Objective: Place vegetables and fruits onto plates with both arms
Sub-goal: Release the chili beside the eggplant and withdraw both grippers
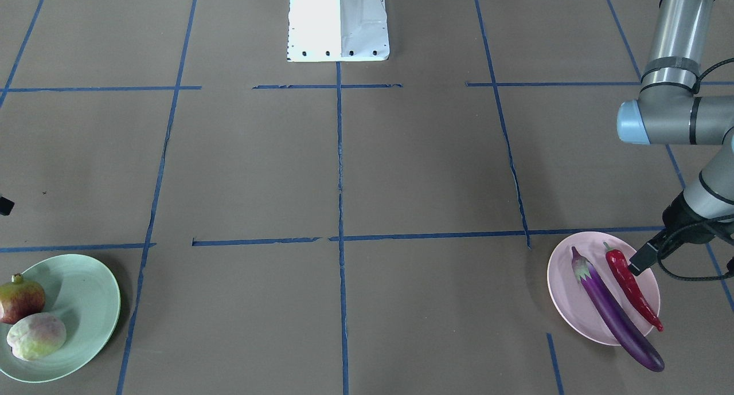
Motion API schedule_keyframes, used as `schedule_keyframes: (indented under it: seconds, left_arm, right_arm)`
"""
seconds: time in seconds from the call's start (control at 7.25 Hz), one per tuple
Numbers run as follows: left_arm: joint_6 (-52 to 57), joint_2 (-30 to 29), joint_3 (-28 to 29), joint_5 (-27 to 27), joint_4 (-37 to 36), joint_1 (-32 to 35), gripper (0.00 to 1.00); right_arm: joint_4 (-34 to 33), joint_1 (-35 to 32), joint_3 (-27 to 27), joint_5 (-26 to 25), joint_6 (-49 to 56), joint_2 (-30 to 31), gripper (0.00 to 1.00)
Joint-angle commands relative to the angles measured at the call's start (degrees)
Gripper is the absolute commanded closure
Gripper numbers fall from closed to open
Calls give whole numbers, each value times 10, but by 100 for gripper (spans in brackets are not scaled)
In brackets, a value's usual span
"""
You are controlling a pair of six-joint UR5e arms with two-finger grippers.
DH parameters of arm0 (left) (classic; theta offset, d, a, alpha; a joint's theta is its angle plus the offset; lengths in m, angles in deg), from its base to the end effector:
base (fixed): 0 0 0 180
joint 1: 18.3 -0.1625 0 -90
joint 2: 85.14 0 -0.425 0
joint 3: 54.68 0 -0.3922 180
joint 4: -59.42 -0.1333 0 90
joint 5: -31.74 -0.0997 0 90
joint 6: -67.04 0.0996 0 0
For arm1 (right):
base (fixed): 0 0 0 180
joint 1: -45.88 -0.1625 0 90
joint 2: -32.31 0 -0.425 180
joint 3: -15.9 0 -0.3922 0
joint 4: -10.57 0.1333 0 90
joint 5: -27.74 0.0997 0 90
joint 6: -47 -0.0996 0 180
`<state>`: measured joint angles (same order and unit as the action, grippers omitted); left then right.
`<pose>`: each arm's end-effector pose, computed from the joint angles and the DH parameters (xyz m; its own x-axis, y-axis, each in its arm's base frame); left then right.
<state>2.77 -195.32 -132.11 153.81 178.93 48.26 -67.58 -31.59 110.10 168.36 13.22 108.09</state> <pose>0.1911 -0.6428 0.5166 0.5679 -0.3851 -0.7274 0.4479 0.8861 -0.1194 -0.0740 -0.5925 0.4549 0.5487 0.0382 0.8351 -0.1416 0.9888 0.0478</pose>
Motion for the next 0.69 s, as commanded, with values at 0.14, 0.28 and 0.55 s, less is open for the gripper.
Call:
schedule_keyframes:
  seconds: [0.14, 0.28, 0.55]
  left_arm:
    - [317, 176, -137, 34, -6, 36, 0]
    - [395, 184, -137, 52, -26, 64, 0]
    - [592, 188, -150, 118, -155, 192, 0]
  right_arm:
    - [-5, -66, 1, -6, 141, 74, 0]
    - [-5, -96, 4, -9, 212, 111, 0]
    - [-23, -130, 3, -31, 332, 160, 0]
